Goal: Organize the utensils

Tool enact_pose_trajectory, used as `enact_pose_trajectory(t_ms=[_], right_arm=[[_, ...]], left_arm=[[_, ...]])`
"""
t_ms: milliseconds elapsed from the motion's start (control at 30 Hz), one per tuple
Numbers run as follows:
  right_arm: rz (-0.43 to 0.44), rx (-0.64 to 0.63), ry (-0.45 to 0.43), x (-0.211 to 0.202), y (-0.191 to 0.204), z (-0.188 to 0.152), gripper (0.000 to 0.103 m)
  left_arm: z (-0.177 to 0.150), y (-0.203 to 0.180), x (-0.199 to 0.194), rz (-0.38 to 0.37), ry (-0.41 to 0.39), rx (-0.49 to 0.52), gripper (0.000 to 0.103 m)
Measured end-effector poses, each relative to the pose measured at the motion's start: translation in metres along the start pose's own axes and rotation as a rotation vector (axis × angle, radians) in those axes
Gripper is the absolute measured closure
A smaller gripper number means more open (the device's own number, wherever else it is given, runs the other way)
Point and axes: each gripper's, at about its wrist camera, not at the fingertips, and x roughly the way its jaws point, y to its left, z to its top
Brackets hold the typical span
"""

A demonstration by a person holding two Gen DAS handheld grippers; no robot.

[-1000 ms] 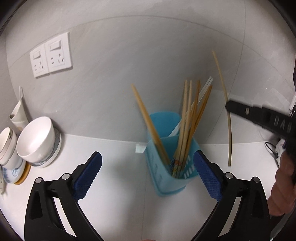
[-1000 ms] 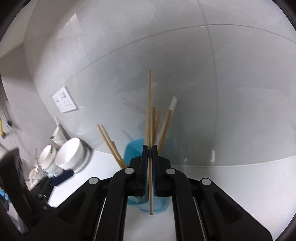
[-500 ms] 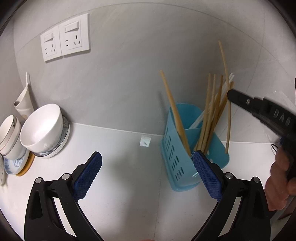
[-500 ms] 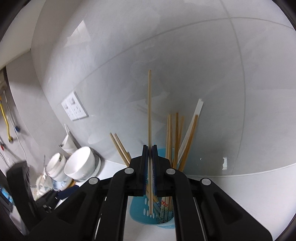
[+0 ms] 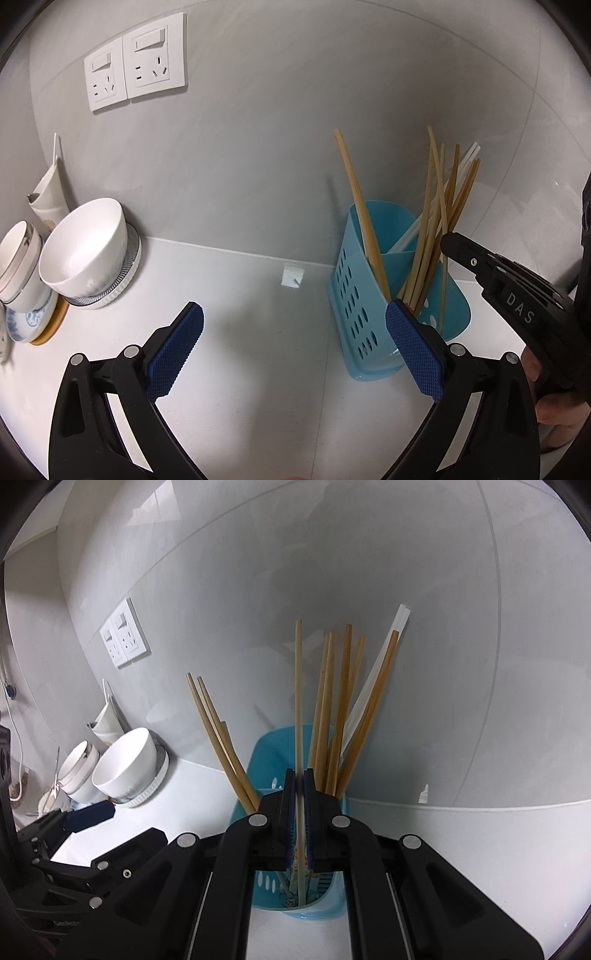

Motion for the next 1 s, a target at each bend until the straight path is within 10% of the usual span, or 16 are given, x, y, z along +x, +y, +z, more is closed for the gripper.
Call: enact_pose_trajectory(t_ms=[533, 1000], right_arm=[[-0.093, -0.019, 0.062, -0.078, -0.011, -0.005, 0.028], [-0.143, -0.037, 0.097, -0.127, -0.011, -0.043, 0.008]], left_arm=[[-0.007, -0.011, -0.049, 0.019, -0.017, -0.010, 0.006], [-0.048, -0.028, -0.079, -0.027, 0.022, -0.023, 0.006]])
